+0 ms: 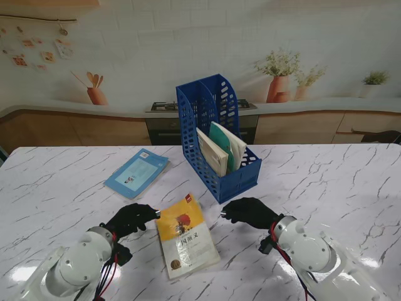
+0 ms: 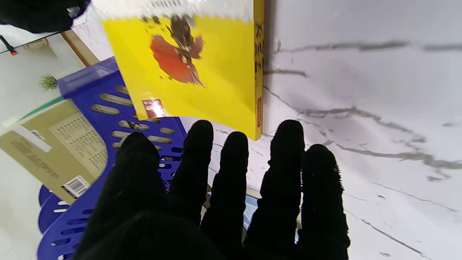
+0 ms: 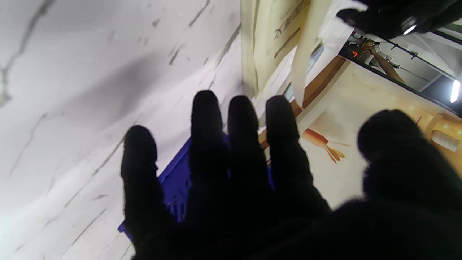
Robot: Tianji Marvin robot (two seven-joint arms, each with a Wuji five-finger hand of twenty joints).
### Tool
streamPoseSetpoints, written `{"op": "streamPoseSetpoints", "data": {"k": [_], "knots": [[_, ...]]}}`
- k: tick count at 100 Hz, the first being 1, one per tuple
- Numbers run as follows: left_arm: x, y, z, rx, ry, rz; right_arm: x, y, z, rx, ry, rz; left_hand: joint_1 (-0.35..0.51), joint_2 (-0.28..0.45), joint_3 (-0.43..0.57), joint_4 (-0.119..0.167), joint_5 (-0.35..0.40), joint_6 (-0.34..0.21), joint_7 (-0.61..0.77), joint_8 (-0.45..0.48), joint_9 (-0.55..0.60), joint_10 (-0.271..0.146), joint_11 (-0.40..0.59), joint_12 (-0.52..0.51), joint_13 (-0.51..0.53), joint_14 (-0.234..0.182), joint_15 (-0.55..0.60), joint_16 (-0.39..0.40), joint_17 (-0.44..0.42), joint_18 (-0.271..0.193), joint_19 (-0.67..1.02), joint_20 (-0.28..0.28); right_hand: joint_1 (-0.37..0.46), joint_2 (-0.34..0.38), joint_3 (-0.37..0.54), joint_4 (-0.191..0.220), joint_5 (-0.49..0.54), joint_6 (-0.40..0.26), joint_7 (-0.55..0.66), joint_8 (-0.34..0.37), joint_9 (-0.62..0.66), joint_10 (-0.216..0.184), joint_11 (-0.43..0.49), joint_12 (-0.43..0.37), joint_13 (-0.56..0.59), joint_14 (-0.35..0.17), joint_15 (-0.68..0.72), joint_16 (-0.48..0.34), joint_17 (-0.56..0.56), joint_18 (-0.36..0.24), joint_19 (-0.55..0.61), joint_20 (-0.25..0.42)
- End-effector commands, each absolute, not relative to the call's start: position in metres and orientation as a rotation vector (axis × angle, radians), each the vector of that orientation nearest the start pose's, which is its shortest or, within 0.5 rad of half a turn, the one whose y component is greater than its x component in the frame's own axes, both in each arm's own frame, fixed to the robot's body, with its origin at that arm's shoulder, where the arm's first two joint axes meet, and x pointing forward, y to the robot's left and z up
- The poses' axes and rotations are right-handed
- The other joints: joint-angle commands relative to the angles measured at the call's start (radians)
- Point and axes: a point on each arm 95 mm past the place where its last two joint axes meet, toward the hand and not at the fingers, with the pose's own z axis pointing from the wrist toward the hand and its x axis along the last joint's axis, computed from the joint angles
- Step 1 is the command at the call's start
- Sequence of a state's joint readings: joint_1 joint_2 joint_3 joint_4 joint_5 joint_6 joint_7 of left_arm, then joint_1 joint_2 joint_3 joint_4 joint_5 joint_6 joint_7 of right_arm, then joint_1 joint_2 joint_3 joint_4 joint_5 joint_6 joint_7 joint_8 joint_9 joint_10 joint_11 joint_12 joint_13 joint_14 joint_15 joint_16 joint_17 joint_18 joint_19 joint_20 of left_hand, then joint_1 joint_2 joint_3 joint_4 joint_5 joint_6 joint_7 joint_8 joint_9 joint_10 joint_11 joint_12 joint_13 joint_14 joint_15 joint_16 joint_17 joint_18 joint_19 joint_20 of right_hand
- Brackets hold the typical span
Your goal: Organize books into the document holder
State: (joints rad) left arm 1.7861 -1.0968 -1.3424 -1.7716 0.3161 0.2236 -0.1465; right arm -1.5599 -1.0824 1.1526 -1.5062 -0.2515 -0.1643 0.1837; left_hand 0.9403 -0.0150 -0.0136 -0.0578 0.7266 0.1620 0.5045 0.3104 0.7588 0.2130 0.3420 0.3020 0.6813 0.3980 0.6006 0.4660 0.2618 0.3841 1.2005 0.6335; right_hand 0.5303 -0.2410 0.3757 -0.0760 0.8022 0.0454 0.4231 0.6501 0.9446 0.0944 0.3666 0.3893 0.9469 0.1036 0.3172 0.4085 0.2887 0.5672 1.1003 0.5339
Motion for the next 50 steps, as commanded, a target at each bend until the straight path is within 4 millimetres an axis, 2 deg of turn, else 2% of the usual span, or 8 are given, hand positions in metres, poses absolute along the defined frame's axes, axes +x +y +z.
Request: {"op": "streamPoseSetpoints", "data": {"k": [1,8,18,32,39,40,47,50], "knots": [[0.361,0.018,-0.348,-2.134,1.122,-1.630,0.381,0.028,-0.373,-2.001,-1.466,-1.963,-0.002,-0.017,0.005,0.026,0.015,-0.027,0.004,0.005,-0.024,-0.034,-0.016,-0.020,-0.021,0.027,-0.029,-0.015,-0.001,0.019,0.016,0.014,0.013,-0.019,0.000,0.022,0.023,0.019,0.015,-0.024,0.031,0.007,-0.011,-0.017,0.016,0.001,0.012,-0.015,0.001,-0.080,0.034,-0.021],[0.372,0.013,-0.353,-2.156,1.124,-1.645,0.383,0.033,-0.375,-1.996,-1.468,-1.948,-0.005,-0.014,0.004,0.025,0.021,-0.021,0.001,0.004,-0.024,-0.033,-0.019,-0.024,-0.023,0.028,-0.037,-0.019,-0.001,0.019,0.015,0.014,0.023,-0.023,0.001,0.023,0.023,0.029,0.014,-0.027,0.030,0.015,-0.012,-0.023,0.016,0.006,0.013,-0.018,0.005,-0.083,0.036,-0.026],[0.383,0.005,-0.362,-2.203,1.157,-1.645,0.386,0.039,-0.379,-1.988,-1.475,-1.928,0.002,-0.013,0.007,0.027,0.052,0.005,0.000,0.003,0.004,-0.004,-0.004,-0.023,-0.007,0.022,-0.031,-0.021,0.026,0.007,0.001,0.004,0.033,-0.031,-0.001,0.024,0.026,0.043,0.012,-0.033,0.031,0.030,-0.015,-0.034,0.020,0.013,0.013,-0.024,0.008,-0.093,0.038,-0.034],[0.385,-0.007,-0.372,-2.236,1.216,-1.663,0.387,0.048,-0.384,-1.960,-1.498,-1.883,0.009,-0.015,0.008,0.026,0.145,0.044,0.034,0.011,0.103,0.041,0.032,-0.011,0.067,-0.023,0.006,-0.028,0.112,-0.025,0.033,0.005,0.052,-0.046,0.007,0.026,0.030,0.058,0.010,-0.041,0.035,0.040,-0.018,-0.054,0.025,0.019,0.009,-0.036,0.018,-0.105,0.048,-0.044],[0.384,-0.012,-0.374,-2.242,1.239,-1.671,0.387,0.052,-0.386,-1.946,-1.518,-1.865,0.011,-0.015,0.008,0.026,0.174,0.048,0.047,0.014,0.135,0.049,0.042,-0.007,0.088,-0.026,0.018,-0.032,0.138,-0.030,0.044,0.004,0.062,-0.055,0.017,0.027,0.032,0.062,0.009,-0.045,0.038,0.042,-0.017,-0.062,0.027,0.020,0.008,-0.042,0.022,-0.110,0.052,-0.048],[0.384,-0.012,-0.375,-2.243,1.242,-1.673,0.387,0.052,-0.386,-1.944,-1.520,-1.863,0.012,-0.015,0.008,0.026,0.177,0.049,0.048,0.015,0.137,0.051,0.043,-0.007,0.089,-0.026,0.018,-0.033,0.139,-0.031,0.044,0.004,0.048,-0.066,0.054,0.026,0.033,0.061,0.011,-0.054,0.039,0.043,-0.013,-0.082,0.029,0.020,0.009,-0.056,0.022,-0.111,0.059,-0.063],[0.382,-0.018,-0.377,-2.253,1.266,-1.684,0.386,0.054,-0.388,-1.933,-1.538,-1.851,0.013,-0.016,0.008,0.026,0.197,0.060,0.054,0.014,0.160,0.064,0.047,-0.006,0.112,-0.011,0.034,-0.036,0.166,-0.025,0.056,0.002,0.044,-0.076,0.078,0.024,0.034,0.062,0.014,-0.057,0.039,0.043,-0.008,-0.089,0.030,0.023,0.012,-0.060,0.028,-0.116,0.067,-0.069],[0.381,-0.020,-0.377,-2.260,1.281,-1.690,0.385,0.054,-0.389,-1.929,-1.545,-1.847,0.012,-0.014,0.008,0.026,0.207,0.064,0.058,0.014,0.172,0.071,0.050,-0.005,0.126,-0.004,0.046,-0.036,0.181,-0.022,0.064,0.002,0.017,-0.089,0.135,0.018,0.033,0.064,0.018,-0.060,0.037,0.046,-0.003,-0.093,0.030,0.023,0.017,-0.062,0.030,-0.117,0.075,-0.077]]}}
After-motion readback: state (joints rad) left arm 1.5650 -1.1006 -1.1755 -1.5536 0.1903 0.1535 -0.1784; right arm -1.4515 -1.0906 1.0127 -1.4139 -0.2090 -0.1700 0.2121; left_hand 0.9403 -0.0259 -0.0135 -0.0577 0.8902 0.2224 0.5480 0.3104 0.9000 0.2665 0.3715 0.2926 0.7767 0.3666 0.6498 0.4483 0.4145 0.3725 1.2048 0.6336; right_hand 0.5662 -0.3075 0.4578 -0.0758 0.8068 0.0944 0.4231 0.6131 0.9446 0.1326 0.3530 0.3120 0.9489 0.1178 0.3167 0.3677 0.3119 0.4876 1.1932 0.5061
